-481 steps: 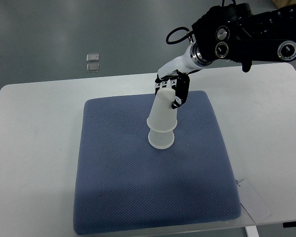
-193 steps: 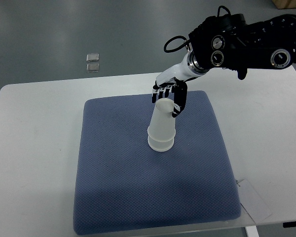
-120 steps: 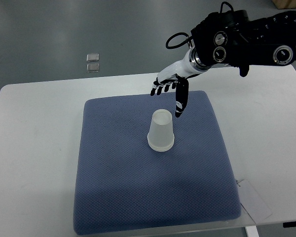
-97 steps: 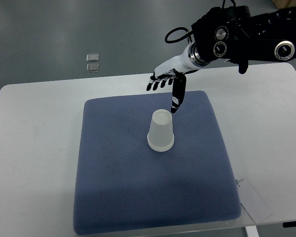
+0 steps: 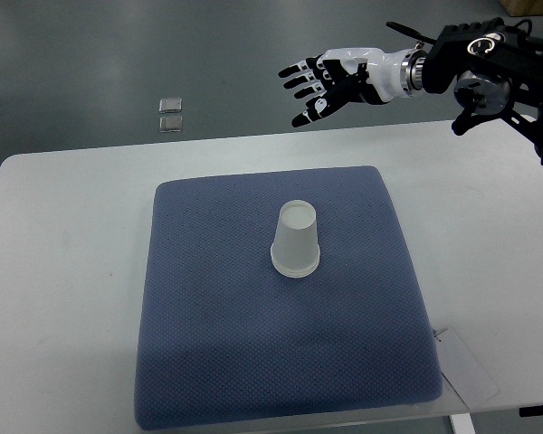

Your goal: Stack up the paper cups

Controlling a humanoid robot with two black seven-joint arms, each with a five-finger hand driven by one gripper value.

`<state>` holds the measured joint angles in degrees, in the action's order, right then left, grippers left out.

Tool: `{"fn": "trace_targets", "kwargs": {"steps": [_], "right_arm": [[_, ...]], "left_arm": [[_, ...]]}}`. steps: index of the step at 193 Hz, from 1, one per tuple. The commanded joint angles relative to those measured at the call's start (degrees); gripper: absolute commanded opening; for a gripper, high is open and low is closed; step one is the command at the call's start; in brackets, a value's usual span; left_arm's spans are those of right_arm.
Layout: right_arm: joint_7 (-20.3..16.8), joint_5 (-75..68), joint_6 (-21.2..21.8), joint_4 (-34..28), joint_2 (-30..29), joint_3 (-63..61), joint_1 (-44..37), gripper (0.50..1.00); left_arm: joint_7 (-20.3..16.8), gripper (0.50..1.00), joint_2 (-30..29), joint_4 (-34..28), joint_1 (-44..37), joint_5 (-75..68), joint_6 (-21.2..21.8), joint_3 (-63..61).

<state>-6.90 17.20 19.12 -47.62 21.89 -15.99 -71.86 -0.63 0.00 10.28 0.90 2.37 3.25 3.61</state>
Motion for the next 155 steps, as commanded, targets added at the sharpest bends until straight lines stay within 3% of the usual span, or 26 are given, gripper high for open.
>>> {"fn": "trace_targets", "kwargs": {"steps": [1, 53, 115, 155], "right_arm": [[1.4, -3.2, -3.2, 1.8, -0.9, -9.8, 7.0, 0.924], [6.7, -12.8, -6.3, 6.2, -7.0, -28.0, 21.1, 0.924], [12.0, -19.4, -6.3, 7.7, -9.6, -33.8, 26.7, 0.924], [12.4, -20.5, -6.1, 8.7, -10.5, -33.8, 28.3, 0.924]], "left_arm": [[0.0, 1.0, 0.0, 0.0, 0.0, 0.0, 0.0, 0.0], [0.0, 1.0, 0.0, 0.1, 0.1, 0.0, 0.0, -0.1], [0.0, 1.0, 0.0, 0.1, 0.1, 0.0, 0.0, -0.2], [0.0, 1.0, 0.0, 0.1, 0.0, 0.0, 0.0, -0.2]]}}
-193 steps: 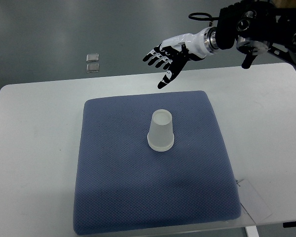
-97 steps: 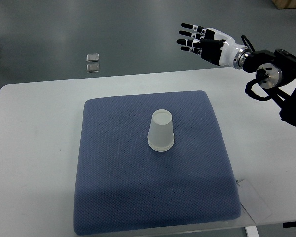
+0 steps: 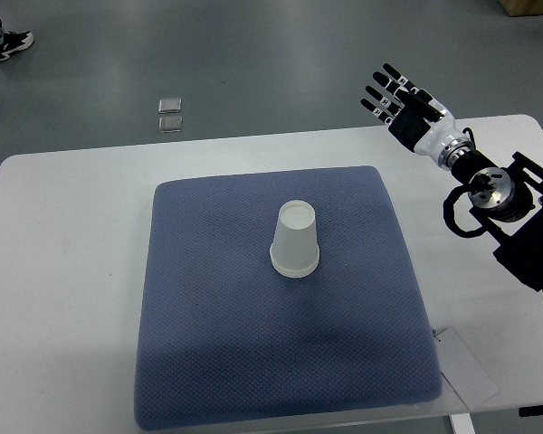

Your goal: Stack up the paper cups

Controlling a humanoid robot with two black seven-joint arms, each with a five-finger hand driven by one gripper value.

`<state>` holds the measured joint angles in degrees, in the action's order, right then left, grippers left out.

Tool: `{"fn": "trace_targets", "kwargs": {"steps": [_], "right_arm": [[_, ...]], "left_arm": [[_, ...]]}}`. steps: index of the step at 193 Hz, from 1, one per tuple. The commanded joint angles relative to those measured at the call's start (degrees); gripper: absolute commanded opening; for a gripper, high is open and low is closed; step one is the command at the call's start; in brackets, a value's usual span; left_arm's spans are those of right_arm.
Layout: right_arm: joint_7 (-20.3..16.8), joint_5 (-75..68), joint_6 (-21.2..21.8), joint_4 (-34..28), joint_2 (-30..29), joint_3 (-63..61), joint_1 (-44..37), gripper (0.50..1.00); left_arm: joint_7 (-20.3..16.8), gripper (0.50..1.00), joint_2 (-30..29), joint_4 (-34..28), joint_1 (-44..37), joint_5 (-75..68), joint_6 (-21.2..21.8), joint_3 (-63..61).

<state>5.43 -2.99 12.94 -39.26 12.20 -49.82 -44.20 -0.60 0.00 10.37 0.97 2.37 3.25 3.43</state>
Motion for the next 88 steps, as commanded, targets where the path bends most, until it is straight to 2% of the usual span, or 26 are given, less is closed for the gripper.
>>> {"fn": "trace_targets", "kwargs": {"steps": [1, 88], "right_arm": [[0.1, -0.3, 0.2, 0.3, -0.9, 0.0, 0.7, 0.924], [0.8, -0.3, 0.6, 1.5, -2.0, 0.0, 2.4, 0.924]], "left_arm": [[0.0, 1.0, 0.0, 0.0, 0.0, 0.0, 0.0, 0.0], [0.0, 1.0, 0.0, 0.0, 0.0, 0.0, 0.0, 0.0]]}}
